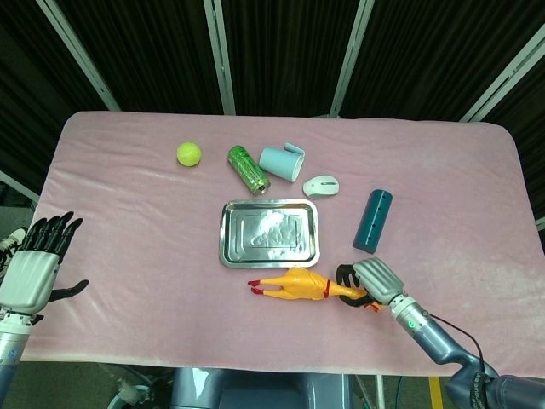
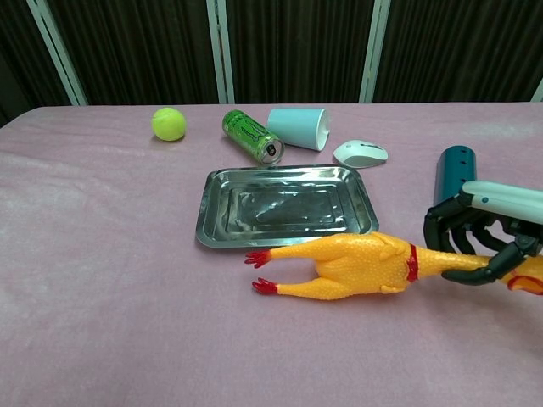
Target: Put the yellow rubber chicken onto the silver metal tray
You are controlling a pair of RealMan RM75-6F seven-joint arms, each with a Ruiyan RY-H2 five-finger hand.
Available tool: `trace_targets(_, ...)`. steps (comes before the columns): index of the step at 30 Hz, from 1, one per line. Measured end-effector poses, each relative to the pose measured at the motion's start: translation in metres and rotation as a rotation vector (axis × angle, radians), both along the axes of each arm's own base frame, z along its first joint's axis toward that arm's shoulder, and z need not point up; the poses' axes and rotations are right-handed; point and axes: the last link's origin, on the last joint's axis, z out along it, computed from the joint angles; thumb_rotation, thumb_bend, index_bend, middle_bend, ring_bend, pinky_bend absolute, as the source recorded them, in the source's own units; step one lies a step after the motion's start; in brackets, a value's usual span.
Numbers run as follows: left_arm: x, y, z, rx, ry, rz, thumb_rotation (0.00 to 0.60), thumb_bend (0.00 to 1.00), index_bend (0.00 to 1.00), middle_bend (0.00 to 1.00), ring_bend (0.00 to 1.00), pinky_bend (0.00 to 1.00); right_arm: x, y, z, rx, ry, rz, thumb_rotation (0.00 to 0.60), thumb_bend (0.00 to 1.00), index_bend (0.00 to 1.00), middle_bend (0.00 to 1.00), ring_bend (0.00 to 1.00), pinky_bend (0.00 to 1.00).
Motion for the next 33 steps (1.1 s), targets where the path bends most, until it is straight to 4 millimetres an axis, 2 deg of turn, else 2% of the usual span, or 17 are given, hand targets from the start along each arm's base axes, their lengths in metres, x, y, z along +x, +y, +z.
trace_targets(18, 0.03, 0.017, -0.023, -0.16, -0.039, -0.075, 0.6, 0.07, 0.01, 0.02, 0.0, 0.0, -0.009, 0.012, 0.042, 0.083, -0.212, -0.06, 0.6, 0.96, 0.92, 0.69, 0.7, 0.89)
trace_targets(25, 0.053, 0.033, -0.035, -0.244, -0.097, -0.12, 0.6, 0.07, 0.04, 0.04, 0.0, 0.0, 0.007, 0.004, 0.054, 0.062, -0.325, -0.041, 0.6, 0.96, 0.92, 0.69, 0.7, 0.89)
trace_targets(33, 0.104, 0.051, -0.052, -0.358, -0.133, -0.206, 0.6, 0.07, 0.05, 0.05, 0.0, 0.0, 0.039, -0.011, 0.041, 0.063, -0.343, 0.026, 0.6, 0.96, 0.93, 0.69, 0.7, 0.89)
